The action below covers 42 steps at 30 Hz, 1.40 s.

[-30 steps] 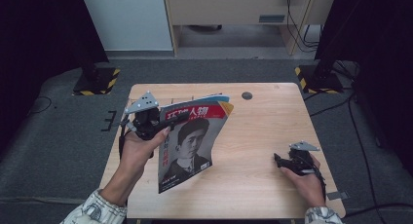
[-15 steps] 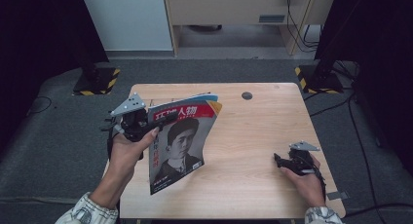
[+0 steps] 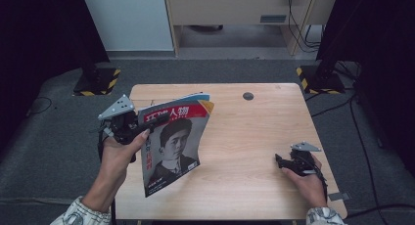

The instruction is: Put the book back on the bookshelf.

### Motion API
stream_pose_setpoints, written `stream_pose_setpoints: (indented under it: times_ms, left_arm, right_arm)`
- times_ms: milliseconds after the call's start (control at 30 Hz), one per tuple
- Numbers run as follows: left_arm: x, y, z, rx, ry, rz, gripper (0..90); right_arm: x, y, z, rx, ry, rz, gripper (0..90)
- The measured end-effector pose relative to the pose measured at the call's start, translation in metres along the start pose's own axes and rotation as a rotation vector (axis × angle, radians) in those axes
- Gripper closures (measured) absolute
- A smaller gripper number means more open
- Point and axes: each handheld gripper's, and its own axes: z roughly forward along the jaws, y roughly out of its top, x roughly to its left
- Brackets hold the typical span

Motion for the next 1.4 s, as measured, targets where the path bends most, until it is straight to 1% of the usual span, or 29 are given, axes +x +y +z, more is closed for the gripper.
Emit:
stream_pose_setpoints:
  times_ms: [133, 233, 367, 633, 867, 900, 1133, 1267, 1400]
  left_arm:
    - [0.004, -0.004, -0.004, -0.001, 0.006, -0.007, 86.6]
    - [0.006, -0.006, -0.008, -0.006, 0.020, -0.013, 86.6]
    - [0.010, -0.006, -0.016, -0.013, 0.035, -0.023, 86.6]
    - [0.017, -0.005, -0.029, -0.028, 0.064, -0.032, 86.6]
    - [0.021, -0.006, -0.037, -0.025, 0.086, -0.034, 86.6]
    - [0.023, -0.007, -0.040, -0.031, 0.092, -0.039, 86.6]
    - [0.026, -0.008, -0.048, -0.031, 0.106, -0.044, 86.6]
    - [0.030, -0.009, -0.057, -0.033, 0.123, -0.049, 86.6]
    - [0.033, -0.010, -0.061, -0.030, 0.136, -0.051, 86.6]
  right_arm:
    - [0.000, 0.000, 0.000, 0.002, 0.001, -0.001, 26.3]
    - [0.000, 0.001, 0.000, 0.003, 0.001, -0.001, 26.4]
    - [0.000, 0.000, 0.001, 0.000, -0.001, -0.002, 26.4]
    - [0.000, 0.001, 0.000, 0.002, 0.000, -0.002, 26.4]
    - [0.000, 0.001, 0.000, 0.002, 0.001, -0.002, 26.4]
    - [0.000, 0.001, 0.000, 0.002, 0.000, -0.002, 26.4]
    - [0.000, 0.001, 0.001, 0.002, -0.001, 0.001, 26.4]
    - [0.000, 0.001, 0.001, 0.001, 0.000, 0.003, 26.4]
    - [0.000, 0.001, 0.001, 0.001, 0.000, 0.000, 26.4]
